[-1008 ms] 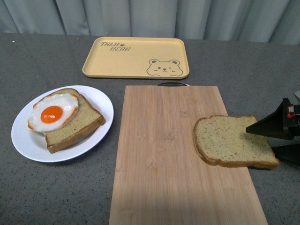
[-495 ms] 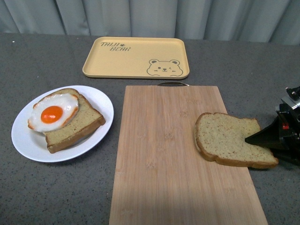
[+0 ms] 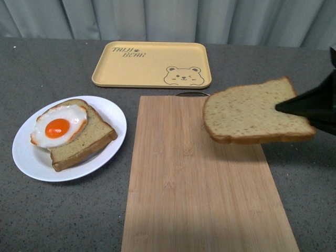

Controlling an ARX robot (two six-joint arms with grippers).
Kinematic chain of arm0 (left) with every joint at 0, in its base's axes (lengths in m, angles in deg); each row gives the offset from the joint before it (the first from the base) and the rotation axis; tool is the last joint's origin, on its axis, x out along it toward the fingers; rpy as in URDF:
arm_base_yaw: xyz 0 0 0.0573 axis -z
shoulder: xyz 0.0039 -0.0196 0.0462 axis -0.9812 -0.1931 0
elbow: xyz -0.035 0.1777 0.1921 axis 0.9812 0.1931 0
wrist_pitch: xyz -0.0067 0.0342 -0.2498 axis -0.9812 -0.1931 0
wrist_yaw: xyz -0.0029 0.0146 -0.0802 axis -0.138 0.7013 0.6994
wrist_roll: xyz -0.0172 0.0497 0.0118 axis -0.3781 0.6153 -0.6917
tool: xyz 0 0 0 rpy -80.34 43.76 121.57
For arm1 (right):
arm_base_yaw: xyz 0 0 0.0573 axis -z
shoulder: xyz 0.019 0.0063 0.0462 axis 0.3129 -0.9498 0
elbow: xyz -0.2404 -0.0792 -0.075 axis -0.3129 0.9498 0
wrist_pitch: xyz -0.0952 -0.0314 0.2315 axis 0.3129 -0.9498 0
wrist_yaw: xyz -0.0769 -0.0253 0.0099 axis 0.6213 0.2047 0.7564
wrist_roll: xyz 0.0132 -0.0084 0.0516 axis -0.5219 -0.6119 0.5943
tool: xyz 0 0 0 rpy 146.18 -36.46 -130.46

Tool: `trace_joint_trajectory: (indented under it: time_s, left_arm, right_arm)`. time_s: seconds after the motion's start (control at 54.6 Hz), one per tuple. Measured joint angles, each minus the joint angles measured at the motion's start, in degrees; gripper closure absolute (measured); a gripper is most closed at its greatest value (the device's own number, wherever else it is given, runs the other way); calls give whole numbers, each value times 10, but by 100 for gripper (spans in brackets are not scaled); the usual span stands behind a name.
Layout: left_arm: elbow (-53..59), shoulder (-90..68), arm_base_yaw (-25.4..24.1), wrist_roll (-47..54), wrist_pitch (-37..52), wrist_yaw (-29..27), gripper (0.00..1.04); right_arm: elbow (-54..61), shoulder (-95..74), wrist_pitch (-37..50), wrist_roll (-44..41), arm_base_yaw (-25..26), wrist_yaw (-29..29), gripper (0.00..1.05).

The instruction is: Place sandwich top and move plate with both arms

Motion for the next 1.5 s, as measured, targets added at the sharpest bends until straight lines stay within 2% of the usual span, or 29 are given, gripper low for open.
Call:
trace_joint_trajectory:
  time_s: [0.147,0.275,0.495,0.862,1.118,1.191,1.338,1.503]
  left_arm:
    - [0,0,0,0,0,0,7]
    - [0,0,0,0,0,0,7]
    - [0,0,0,0,0,0,7]
    - [0,0,0,0,0,0,7]
    - [0,0,0,0,0,0,7]
    - [0,0,0,0,0,0,7]
    - [0,0,0,0,0,0,7]
    - [0,0,0,0,0,0,7]
  right_arm:
    - [-53,-38,60,57,-102,1,102]
    - [-113,-80,89,110,-172,2,102]
    - [-243,-161,80,172,-257,21,102]
    - [-388,-267,26,213,-336,52,102]
    - [-449,-314,-23,207,-349,71,101]
    - [-450,-312,-35,196,-347,84,85]
    - [-411,-290,-31,175,-335,102,61]
    - [-307,-209,-3,117,-301,159,31]
